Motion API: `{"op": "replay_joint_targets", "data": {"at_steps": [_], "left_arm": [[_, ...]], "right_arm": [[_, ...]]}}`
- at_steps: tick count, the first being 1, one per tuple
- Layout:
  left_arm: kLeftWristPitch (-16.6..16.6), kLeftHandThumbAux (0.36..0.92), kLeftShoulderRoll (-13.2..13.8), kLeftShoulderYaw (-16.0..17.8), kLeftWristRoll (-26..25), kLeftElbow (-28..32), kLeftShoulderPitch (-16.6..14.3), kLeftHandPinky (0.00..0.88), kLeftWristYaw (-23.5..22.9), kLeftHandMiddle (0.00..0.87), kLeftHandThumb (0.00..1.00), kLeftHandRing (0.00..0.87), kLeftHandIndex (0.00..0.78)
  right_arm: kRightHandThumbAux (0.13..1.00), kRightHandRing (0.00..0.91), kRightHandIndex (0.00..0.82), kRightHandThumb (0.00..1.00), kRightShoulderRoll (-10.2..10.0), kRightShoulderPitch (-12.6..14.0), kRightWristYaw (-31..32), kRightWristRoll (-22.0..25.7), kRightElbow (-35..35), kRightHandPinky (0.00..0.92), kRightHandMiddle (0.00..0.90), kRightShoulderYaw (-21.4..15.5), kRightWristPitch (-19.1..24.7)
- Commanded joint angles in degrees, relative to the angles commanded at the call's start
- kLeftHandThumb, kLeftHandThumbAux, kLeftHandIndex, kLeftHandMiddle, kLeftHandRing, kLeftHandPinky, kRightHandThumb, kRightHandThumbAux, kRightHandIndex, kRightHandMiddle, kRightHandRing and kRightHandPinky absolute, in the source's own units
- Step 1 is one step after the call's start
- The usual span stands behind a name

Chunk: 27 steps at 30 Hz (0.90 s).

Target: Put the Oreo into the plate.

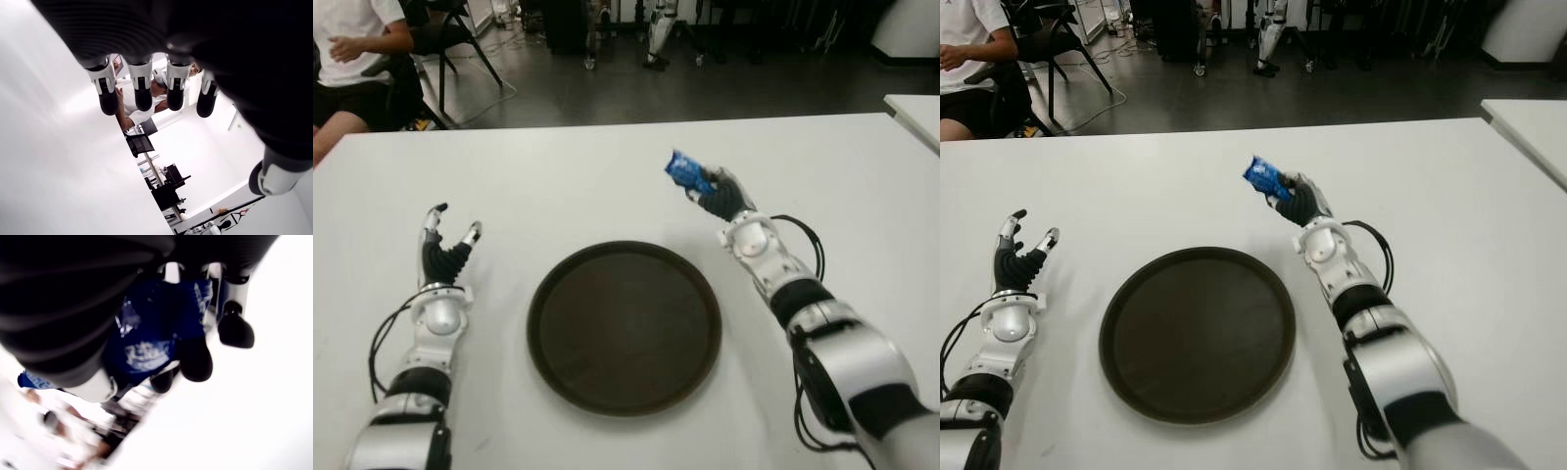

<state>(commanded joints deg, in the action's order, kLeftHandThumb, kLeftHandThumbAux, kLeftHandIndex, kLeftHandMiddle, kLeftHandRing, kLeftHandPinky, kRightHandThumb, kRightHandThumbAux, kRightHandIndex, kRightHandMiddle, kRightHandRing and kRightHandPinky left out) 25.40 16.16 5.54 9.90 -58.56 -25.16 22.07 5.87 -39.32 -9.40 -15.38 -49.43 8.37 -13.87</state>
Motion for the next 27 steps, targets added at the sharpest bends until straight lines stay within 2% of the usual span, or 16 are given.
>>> {"op": "replay_joint_targets", "data": {"at_steps": [4,7,10,15,20,27], "left_arm": [[0.0,0.567,-0.1,0.2,-0.3,-0.2,-0.1,0.0,-0.1,0.0,0.0,0.0,0.0],[0.0,0.564,-0.1,0.2,-0.4,-0.3,-0.1,0.0,-0.1,0.0,0.0,0.0,0.0],[0.1,0.558,-0.1,0.0,-0.1,0.2,0.1,0.0,0.3,0.0,0.0,0.0,0.0],[-0.1,0.556,0.0,-0.2,0.2,0.2,0.0,0.0,0.6,0.0,0.0,0.0,0.0],[-0.4,0.569,0.1,-0.4,0.5,0.5,0.2,0.0,0.6,0.0,0.0,0.0,0.0],[-0.4,0.578,0.1,-0.2,0.3,0.4,0.1,0.0,0.4,0.0,0.0,0.0,0.0]], "right_arm": [[0.719,0.76,0.441,0.708,-1.1,3.9,0.6,1.9,7.6,0.8,0.804,-1.3,0.2],[0.719,0.767,0.441,0.707,-1.4,5.4,1.2,2.6,10.8,0.804,0.795,-1.7,0.9],[0.718,0.778,0.441,0.708,-1.9,7.8,3.1,4.6,15.7,0.81,0.797,-2.3,-0.4],[0.716,0.804,0.441,0.71,-2.3,9.7,5.5,6.2,20.9,0.817,0.804,-2.6,0.0],[0.715,0.811,0.442,0.71,-3.5,13.1,9.0,8.1,30.3,0.818,0.803,-1.4,1.0],[0.714,0.82,0.442,0.711,-5.2,14.7,13.2,10.2,34.7,0.829,0.814,-0.1,0.3]]}}
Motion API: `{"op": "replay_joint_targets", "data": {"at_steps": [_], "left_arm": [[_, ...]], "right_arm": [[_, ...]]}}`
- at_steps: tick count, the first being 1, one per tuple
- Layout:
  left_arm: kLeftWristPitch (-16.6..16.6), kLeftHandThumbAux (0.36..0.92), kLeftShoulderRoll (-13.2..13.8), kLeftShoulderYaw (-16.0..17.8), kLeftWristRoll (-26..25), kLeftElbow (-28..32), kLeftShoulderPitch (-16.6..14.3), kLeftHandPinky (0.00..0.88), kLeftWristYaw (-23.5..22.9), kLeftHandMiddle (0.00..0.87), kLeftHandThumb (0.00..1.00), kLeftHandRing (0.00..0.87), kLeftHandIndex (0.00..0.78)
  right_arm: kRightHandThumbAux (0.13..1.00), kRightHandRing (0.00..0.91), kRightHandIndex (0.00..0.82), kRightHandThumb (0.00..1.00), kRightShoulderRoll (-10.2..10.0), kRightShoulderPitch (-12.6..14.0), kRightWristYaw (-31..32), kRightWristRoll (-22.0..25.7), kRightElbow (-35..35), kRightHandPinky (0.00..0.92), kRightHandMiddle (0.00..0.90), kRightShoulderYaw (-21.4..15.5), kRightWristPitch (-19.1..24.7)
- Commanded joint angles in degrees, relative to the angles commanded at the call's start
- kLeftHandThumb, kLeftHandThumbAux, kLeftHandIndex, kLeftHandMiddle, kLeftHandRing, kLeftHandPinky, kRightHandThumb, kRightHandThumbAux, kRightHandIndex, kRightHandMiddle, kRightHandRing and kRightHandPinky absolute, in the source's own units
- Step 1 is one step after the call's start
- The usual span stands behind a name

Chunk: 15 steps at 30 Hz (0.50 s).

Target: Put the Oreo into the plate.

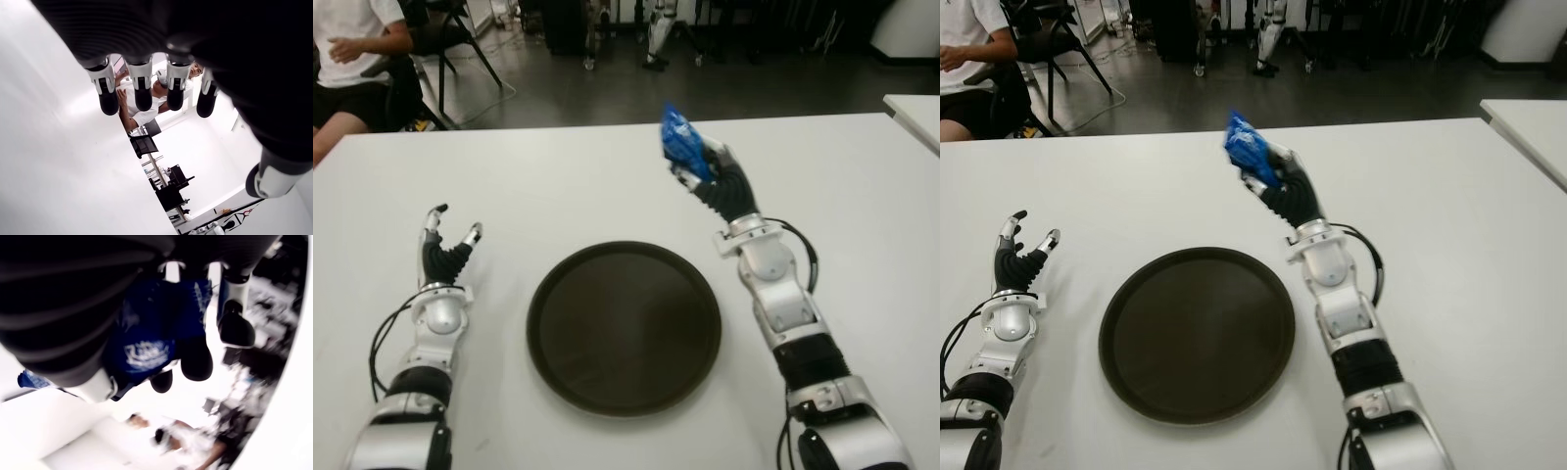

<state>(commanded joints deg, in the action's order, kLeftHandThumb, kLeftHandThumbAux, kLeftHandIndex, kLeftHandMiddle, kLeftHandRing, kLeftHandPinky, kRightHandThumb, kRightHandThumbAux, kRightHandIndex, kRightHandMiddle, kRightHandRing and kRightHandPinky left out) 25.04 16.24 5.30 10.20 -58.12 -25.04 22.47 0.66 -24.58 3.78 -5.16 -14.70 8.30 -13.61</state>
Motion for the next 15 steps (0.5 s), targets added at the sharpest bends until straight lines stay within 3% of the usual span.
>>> {"op": "replay_joint_targets", "data": {"at_steps": [5,15], "left_arm": [[0.1,0.582,0.2,-0.1,0.1,-0.6,-0.2,0.0,-0.1,0.0,0.0,0.0,0.0],[0.9,0.571,0.1,0.0,-0.1,-1.2,-0.4,0.0,-0.3,0.0,0.0,0.0,0.0]], "right_arm": [[0.713,0.827,0.441,0.71,-1.2,2.2,3.4,2.3,3.3,0.827,0.826,1.2,0.9],[0.713,0.83,0.441,0.709,-2.9,3.6,11.5,8.1,5.9,0.833,0.832,2.9,4.4]]}}
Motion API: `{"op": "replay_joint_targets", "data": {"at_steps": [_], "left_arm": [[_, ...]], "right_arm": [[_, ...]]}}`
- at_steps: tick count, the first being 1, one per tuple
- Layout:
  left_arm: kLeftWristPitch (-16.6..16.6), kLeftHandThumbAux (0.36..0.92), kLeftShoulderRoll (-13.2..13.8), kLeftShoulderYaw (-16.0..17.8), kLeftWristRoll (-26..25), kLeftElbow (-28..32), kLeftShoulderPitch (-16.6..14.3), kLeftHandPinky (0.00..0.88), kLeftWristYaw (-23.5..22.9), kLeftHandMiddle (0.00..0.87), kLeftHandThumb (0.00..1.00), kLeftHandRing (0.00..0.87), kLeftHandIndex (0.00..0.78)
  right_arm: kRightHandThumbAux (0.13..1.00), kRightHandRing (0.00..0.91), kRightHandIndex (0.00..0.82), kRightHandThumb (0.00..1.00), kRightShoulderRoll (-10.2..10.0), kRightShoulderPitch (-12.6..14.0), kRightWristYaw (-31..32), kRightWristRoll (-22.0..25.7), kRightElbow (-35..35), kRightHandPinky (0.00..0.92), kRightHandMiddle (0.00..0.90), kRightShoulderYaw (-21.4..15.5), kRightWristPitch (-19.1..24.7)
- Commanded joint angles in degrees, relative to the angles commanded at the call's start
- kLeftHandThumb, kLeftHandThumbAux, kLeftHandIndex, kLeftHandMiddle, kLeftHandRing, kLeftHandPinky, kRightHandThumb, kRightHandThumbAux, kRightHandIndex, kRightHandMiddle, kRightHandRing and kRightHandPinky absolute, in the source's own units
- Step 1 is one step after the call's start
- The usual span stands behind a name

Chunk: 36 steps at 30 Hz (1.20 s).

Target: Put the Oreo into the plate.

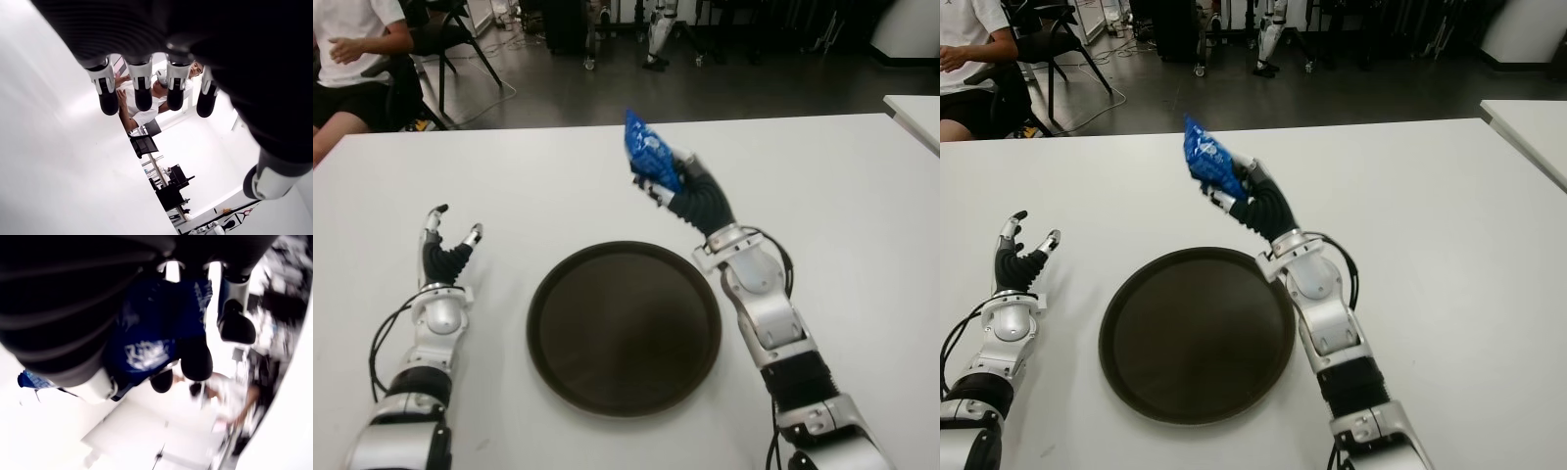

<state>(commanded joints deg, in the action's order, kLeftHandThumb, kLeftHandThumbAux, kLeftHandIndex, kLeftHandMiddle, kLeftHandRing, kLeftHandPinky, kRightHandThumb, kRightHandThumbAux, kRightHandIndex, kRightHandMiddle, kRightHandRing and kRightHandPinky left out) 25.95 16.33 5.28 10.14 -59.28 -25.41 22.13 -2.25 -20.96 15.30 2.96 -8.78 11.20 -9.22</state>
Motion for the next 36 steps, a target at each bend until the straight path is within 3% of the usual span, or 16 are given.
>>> {"op": "replay_joint_targets", "data": {"at_steps": [14,20,26,36], "left_arm": [[1.3,0.576,0.1,-0.1,0.2,-1.0,-0.3,0.0,0.1,0.0,0.0,0.0,0.0],[1.9,0.579,0.1,-0.2,0.2,-1.3,-0.3,0.0,0.2,0.0,0.0,0.0,0.0],[1.8,0.586,-0.1,0.1,-0.1,-1.6,-0.5,0.0,0.5,0.0,0.0,0.0,0.0],[1.4,0.589,-0.1,0.2,-0.4,-1.5,-0.2,0.0,0.4,0.0,0.0,0.0,0.0]], "right_arm": [[0.71,0.816,0.441,0.712,-0.2,1.4,5.1,0.0,1.9,0.809,0.825,3.4,1.8],[0.711,0.819,0.441,0.712,-1.4,1.9,4.7,-1.4,1.1,0.808,0.826,5.5,0.6],[0.71,0.824,0.441,0.711,-1.7,2.3,1.7,-5.1,-0.6,0.811,0.829,6.4,-3.1],[0.71,0.827,0.441,0.714,0.2,2.6,-2.1,-12.7,-1.2,0.808,0.837,7.4,-6.3]]}}
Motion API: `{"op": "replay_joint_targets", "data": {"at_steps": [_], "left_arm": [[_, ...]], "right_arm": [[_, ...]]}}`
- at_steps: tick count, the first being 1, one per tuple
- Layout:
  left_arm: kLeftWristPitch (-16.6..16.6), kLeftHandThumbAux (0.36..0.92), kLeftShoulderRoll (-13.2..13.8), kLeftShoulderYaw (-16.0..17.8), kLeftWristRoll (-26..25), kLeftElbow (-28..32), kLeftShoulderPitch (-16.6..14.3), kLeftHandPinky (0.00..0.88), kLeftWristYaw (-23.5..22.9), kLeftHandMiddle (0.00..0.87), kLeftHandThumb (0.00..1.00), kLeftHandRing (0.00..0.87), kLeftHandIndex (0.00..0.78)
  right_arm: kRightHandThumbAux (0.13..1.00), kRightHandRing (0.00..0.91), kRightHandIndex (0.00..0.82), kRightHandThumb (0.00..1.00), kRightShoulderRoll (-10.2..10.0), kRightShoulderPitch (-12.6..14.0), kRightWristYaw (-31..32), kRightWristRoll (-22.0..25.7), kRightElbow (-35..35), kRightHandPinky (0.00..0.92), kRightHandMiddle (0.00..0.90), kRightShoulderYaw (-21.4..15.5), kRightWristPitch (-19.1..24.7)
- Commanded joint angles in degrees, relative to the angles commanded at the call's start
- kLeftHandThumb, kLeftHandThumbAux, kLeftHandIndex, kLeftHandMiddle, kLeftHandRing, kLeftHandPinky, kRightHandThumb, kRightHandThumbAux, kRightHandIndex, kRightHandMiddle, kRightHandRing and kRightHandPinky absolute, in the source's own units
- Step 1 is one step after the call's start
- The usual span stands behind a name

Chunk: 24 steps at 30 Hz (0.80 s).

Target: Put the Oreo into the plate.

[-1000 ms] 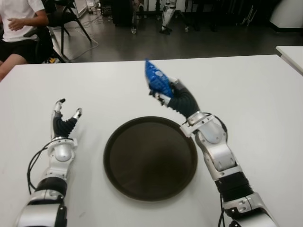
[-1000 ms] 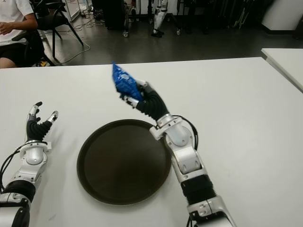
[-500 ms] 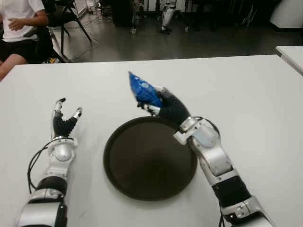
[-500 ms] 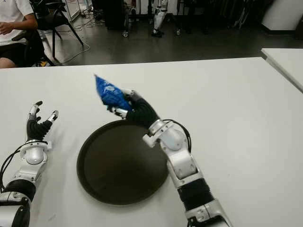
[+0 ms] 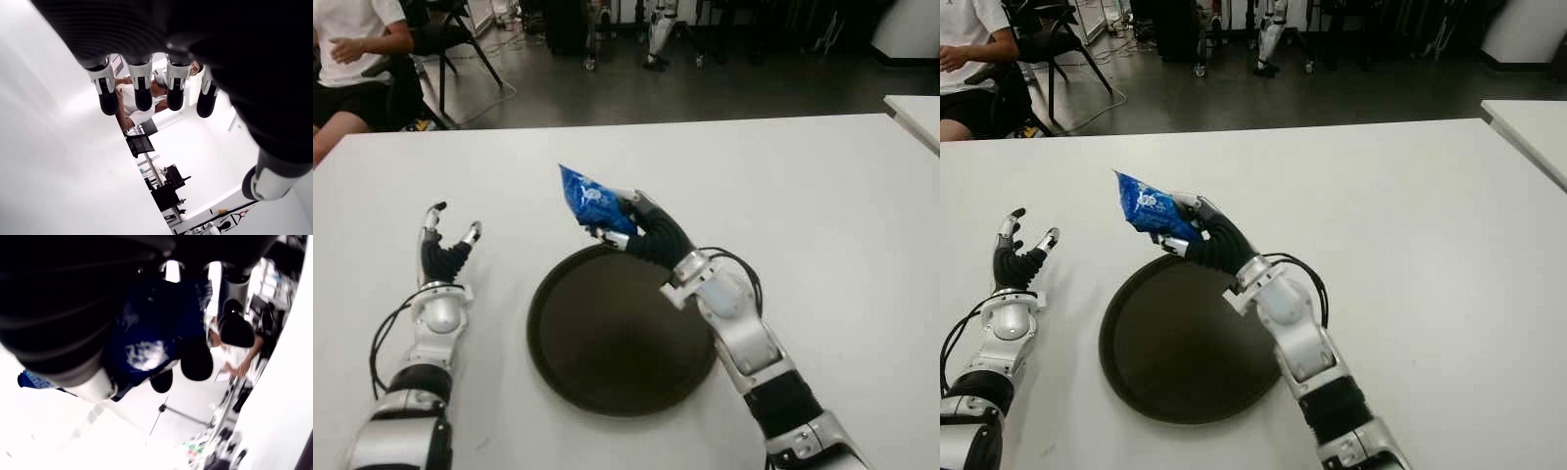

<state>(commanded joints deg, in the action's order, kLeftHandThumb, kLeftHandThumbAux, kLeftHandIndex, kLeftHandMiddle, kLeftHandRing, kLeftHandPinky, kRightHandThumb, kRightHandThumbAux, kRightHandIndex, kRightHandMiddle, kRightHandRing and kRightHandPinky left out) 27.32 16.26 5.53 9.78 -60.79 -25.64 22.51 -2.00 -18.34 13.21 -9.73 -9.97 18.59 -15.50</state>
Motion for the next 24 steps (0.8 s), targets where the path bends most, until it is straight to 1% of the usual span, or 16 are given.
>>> {"op": "replay_joint_targets", "data": {"at_steps": [2,6,10,18,21,22,24], "left_arm": [[0.0,0.588,0.1,-0.1,0.1,0.0,0.0,0.0,0.0,0.0,0.0,0.0,0.0],[0.5,0.586,0.4,-0.5,0.8,-0.2,0.2,0.0,0.3,0.0,0.0,0.0,0.0],[0.5,0.582,0.1,-0.1,0.1,-0.2,0.1,0.0,-0.3,0.0,0.0,0.0,0.0],[0.5,0.579,0.1,0.3,-0.6,-0.3,0.0,0.0,-0.8,0.0,0.0,0.0,0.0],[0.9,0.579,0.5,-0.1,0.1,-0.3,0.2,0.0,-0.6,0.0,0.0,0.0,0.0],[1.0,0.579,0.6,-0.4,0.5,-0.3,0.4,0.0,-0.3,0.0,0.0,0.0,0.0],[1.2,0.575,0.7,-0.7,1.0,-0.1,0.5,0.0,0.1,0.0,0.0,0.0,0.0]], "right_arm": [[0.71,0.827,0.441,0.715,0.2,0.0,-0.1,-0.6,0.0,0.809,0.838,0.1,0.0],[0.711,0.828,0.441,0.716,1.5,-0.5,-1.7,-3.9,-0.3,0.813,0.838,0.4,-0.7],[0.71,0.834,0.441,0.719,2.3,-1.2,-4.1,-7.4,-0.7,0.82,0.847,0.4,0.0],[0.709,0.838,0.44,0.724,2.4,-2.0,-9.2,-12.0,-1.5,0.818,0.857,0.0,1.4],[0.709,0.837,0.441,0.727,3.1,-3.8,-14.7,-16.3,-3.4,0.827,0.851,-0.8,2.8],[0.709,0.837,0.441,0.728,3.7,-4.5,-16.1,-17.6,-4.4,0.831,0.849,-1.2,3.4],[0.709,0.837,0.442,0.728,4.6,-5.7,-17.6,-18.9,-6.4,0.832,0.844,-1.6,4.0]]}}
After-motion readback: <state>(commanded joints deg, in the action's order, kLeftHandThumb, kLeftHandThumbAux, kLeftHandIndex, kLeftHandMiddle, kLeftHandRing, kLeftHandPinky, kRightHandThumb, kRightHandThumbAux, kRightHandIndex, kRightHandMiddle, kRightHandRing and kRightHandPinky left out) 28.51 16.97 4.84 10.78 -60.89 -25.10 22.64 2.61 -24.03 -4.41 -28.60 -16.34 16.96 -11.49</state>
